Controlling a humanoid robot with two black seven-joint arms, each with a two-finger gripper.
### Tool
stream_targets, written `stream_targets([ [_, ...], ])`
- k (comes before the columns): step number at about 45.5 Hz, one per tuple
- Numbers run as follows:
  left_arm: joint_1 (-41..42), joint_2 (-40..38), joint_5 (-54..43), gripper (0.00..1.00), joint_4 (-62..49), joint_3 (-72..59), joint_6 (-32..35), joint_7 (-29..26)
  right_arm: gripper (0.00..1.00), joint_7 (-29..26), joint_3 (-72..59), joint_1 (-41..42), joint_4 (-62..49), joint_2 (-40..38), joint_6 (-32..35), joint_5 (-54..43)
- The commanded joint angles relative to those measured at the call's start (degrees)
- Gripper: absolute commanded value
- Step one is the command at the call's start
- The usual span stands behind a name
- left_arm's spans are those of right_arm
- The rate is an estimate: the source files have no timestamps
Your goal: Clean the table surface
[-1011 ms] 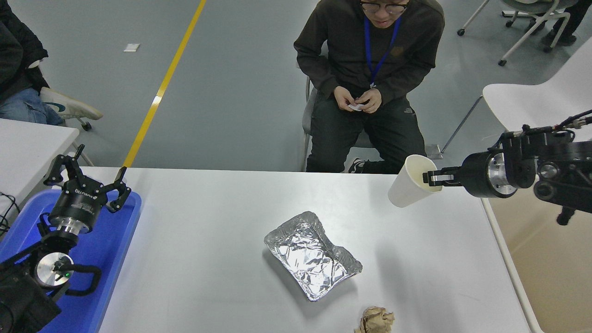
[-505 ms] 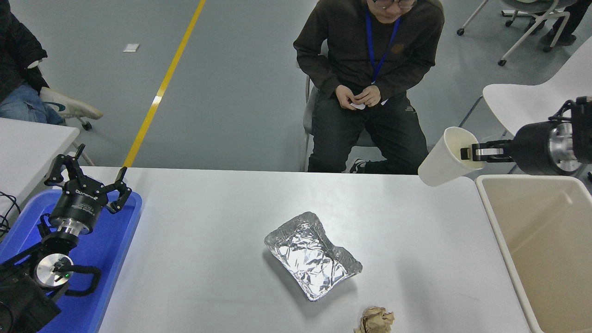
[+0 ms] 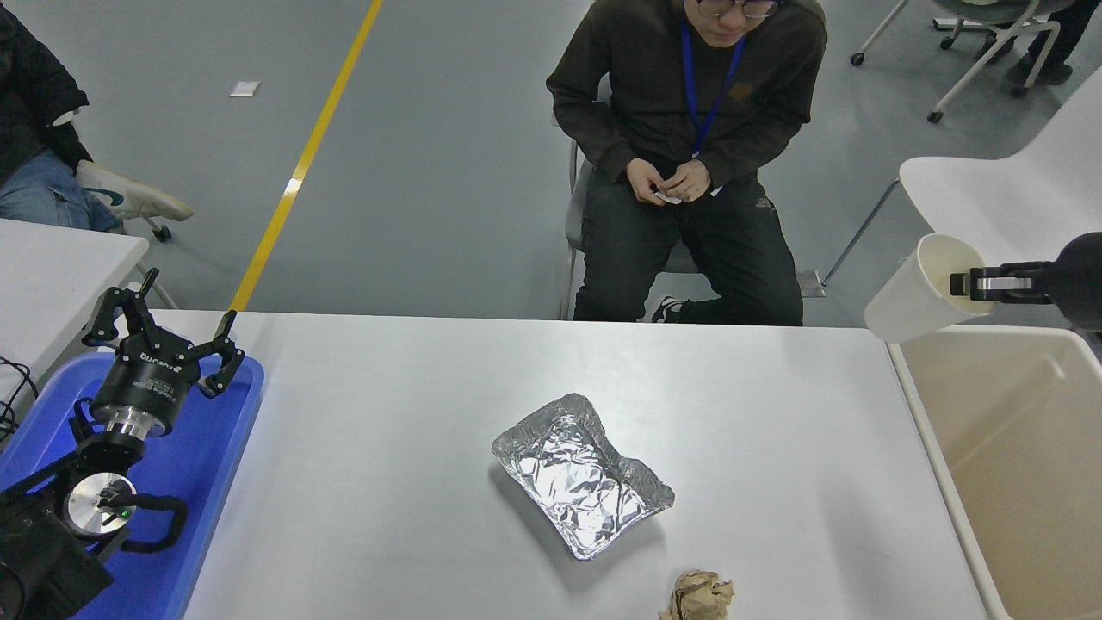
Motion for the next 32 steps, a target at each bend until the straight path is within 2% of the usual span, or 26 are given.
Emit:
stream_targets([
  [1,-0.1,0.0,0.0,1.0,0.0,0.0,0.0,-0.1,0.0,0.2,0.4,-4.3,-4.8,-2.2,-0.3,-1.7],
  [19,0.0,0.0,-0.1,1.0,0.1,0.0,0.0,-0.1,0.0,1.7,0.6,-10.7,-18.6,-1.2,-3.4,-1.5],
  [32,0.0,0.0,0.0,1.0,0.1,0.0,0.0,0.0,0.0,4.9,0.7,-19.6,-30.7,5.0,-7.9,0.0],
])
